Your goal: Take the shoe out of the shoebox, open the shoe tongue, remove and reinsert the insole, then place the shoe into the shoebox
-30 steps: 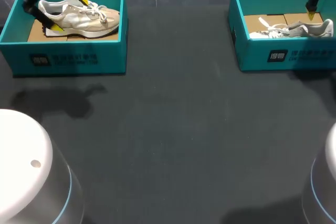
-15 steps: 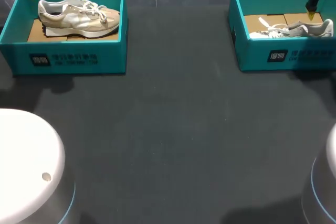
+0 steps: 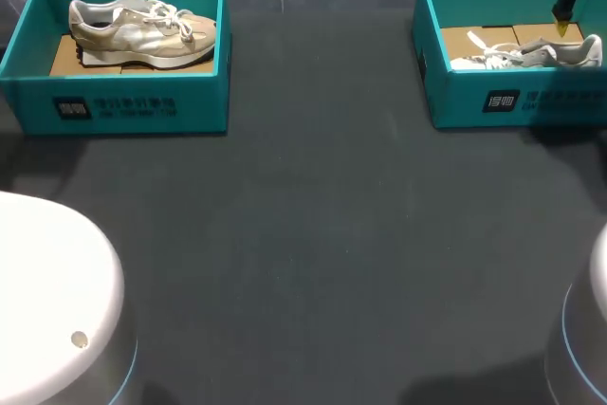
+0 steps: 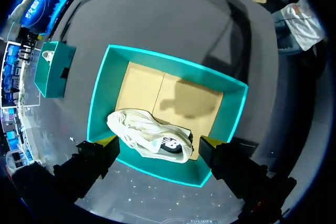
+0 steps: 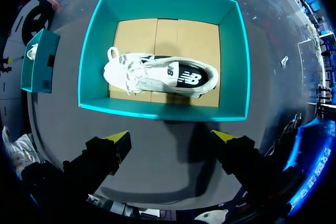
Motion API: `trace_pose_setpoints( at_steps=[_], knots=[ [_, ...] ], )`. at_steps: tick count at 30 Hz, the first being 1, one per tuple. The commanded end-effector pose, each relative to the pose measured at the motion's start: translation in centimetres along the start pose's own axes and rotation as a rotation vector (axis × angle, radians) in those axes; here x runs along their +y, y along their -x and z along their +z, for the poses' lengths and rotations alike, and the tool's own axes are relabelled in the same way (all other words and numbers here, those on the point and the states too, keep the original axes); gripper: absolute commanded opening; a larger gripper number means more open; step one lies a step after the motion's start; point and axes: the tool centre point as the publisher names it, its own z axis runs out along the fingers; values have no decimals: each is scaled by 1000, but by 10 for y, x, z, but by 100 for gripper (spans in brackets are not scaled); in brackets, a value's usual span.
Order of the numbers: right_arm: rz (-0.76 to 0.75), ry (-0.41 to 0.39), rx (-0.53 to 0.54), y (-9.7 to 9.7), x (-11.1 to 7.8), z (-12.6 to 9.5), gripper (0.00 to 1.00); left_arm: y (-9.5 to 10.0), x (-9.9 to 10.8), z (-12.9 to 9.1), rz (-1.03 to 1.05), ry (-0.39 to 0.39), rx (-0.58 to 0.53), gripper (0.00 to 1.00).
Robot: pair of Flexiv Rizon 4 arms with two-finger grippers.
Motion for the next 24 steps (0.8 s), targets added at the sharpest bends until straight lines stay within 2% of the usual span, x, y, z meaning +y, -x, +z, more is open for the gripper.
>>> trace_pose_setpoints(
  at_steps=[1,7,18,19,20,22,24],
  knots=[
    [1,2,-1,0,-1,0,100,-5,47,13,48,-44,-2,100],
    [1,2,-1,0,-1,0,100,-22,74,19,175,-59,-18,100],
    [1,2,-1,0,-1,0,100,-22,74,19,175,-59,-18,100],
    [1,2,-1,0,-1,0,100,-22,74,28,198,-61,-4,100],
    [1,2,-1,0,-1,0,100,-21,76,34,198,-25,-7,100],
    [1,2,-1,0,-1,0,100,-22,81,45,219,-54,-1,100],
    [1,2,-1,0,-1,0,100,-25,86,54,234,-30,-5,100]
  ],
)
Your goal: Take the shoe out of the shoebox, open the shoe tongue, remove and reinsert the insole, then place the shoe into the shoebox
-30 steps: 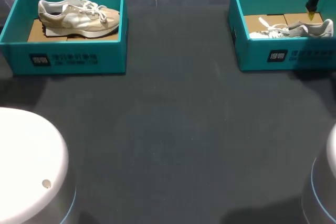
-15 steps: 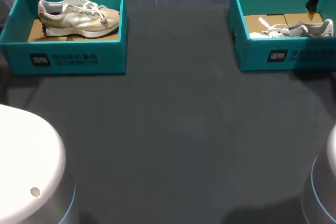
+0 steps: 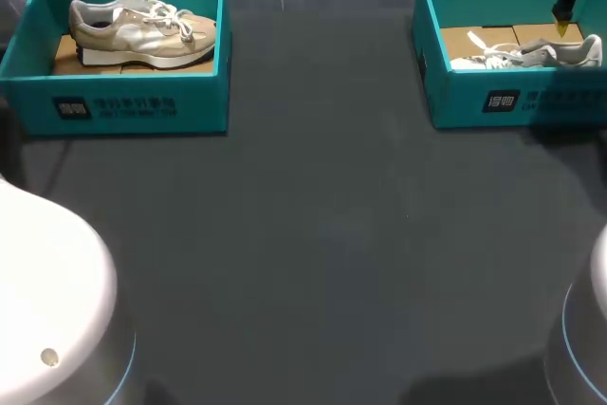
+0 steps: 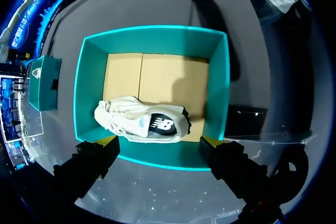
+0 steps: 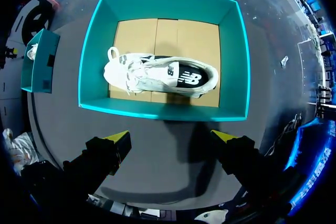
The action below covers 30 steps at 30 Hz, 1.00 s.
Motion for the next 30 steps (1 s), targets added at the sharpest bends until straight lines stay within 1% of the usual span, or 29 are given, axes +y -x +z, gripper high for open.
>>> trace_pose_setpoints(
  at_steps=[1,3,8,9,11,12,14,16,17,20,23,25,26,28,30],
  knots=[
    [1,2,-1,0,-1,0,100,-6,13,26,19,5,-8,100],
    [1,2,-1,0,-1,0,100,-9,16,35,26,29,0,100],
    [1,2,-1,0,-1,0,100,-18,15,56,47,56,7,100],
    [1,2,-1,0,-1,0,100,-20,15,60,56,61,17,96],
    [1,2,-1,0,-1,0,100,-22,15,65,63,73,28,93],
    [1,2,-1,0,-1,0,100,-24,15,70,63,77,47,92],
    [1,2,-1,0,-1,0,100,-27,15,77,64,82,63,93],
    [1,2,-1,0,-1,0,100,-29,16,84,58,84,82,82],
    [1,2,-1,0,-1,0,100,-30,16,87,59,88,89,80],
    [1,2,-1,0,-1,0,100,-33,15,93,63,81,108,85],
    [1,2,-1,0,-1,0,100,-36,13,101,61,81,123,82],
    [1,2,-1,0,-1,0,100,-37,13,104,61,82,132,81],
    [1,2,-1,0,-1,0,100,-38,13,105,62,75,139,81],
    [1,2,-1,0,-1,0,100,-41,13,109,63,75,153,85],
    [1,2,-1,0,-1,0,100,-43,13,113,61,76,165,85]
  ],
)
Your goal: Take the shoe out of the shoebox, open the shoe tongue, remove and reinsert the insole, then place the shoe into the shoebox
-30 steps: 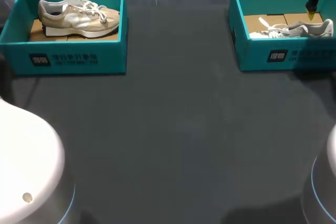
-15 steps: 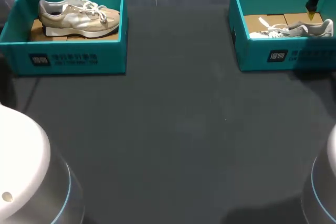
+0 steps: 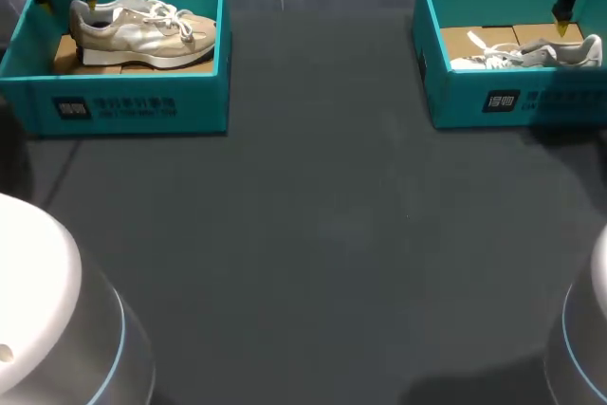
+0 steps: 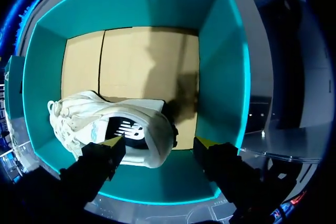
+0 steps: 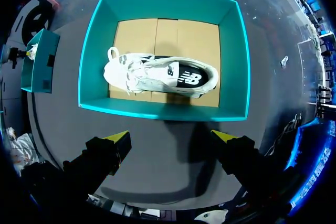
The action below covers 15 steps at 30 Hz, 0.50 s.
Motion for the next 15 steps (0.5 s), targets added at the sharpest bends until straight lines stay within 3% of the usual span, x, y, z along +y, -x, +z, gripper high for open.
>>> trace_pose_setpoints(
  at_steps=[1,15],
  knots=[
    [1,2,-1,0,-1,0,100,0,-2,8,-2,5,17,83],
    [1,2,-1,0,-1,0,100,-1,13,32,-71,-32,71,83]
  ],
)
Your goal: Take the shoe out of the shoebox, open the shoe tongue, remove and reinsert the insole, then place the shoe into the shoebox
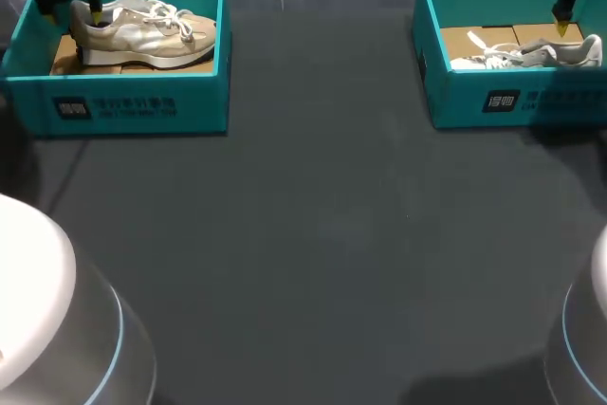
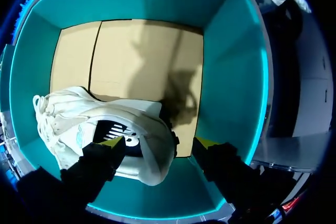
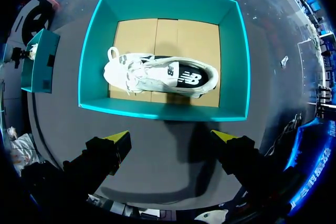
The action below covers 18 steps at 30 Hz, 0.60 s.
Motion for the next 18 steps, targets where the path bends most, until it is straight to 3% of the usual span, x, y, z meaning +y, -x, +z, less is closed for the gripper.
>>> trace_pose_setpoints(
  at_steps=[1,18],
  knots=[
    [1,2,-1,0,-1,0,100,2,16,8,-11,-24,10,82],
    [1,2,-1,0,-1,0,100,-4,10,27,4,-72,37,73]
  ],
)
